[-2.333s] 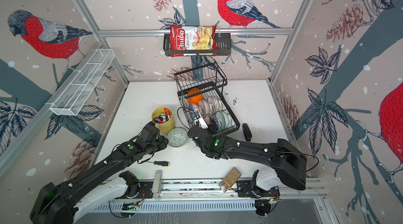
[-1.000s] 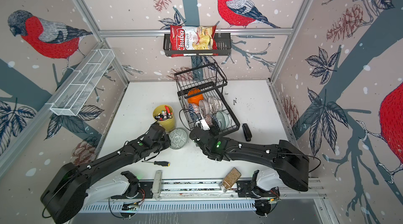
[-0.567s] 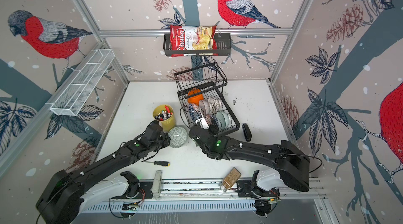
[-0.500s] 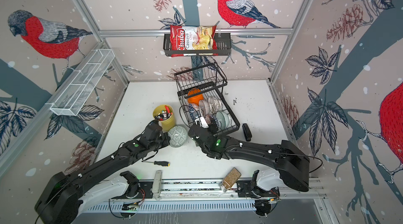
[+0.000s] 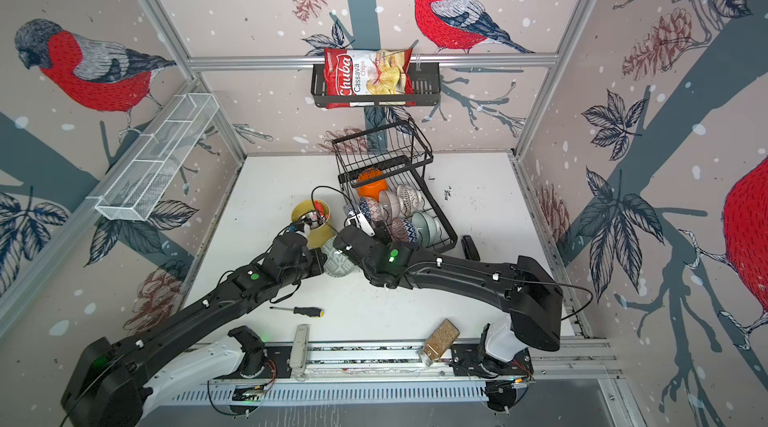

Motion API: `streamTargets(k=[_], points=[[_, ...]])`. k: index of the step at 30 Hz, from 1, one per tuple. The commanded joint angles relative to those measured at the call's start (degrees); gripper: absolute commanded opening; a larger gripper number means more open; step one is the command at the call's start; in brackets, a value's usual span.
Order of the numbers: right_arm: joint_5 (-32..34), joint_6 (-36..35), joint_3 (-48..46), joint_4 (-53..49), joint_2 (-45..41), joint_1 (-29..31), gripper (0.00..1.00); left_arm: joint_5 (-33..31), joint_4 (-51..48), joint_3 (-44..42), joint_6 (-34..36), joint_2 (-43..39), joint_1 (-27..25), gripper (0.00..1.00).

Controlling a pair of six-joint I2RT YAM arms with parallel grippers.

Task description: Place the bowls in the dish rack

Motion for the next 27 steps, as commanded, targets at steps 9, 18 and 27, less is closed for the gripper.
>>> streamTargets(k=[9,18,27], points=[[-7.82,4.82,4.28,-9.06,3.35,-2.77,0.58,-0.31,4.94,2.72,3.93,1.8,-1.71,0.0],[-12.1,4.1,3.43,-8.02,3.36,-4.5,0.53,0.81,6.54,3.84,5.15,3.17,-1.92,0.0],[-12.57,4.57,2.11,-8.13,2.83,-5.77,0.35,1.01,7.49,5.01,6.3,3.58,-1.98,0.0]])
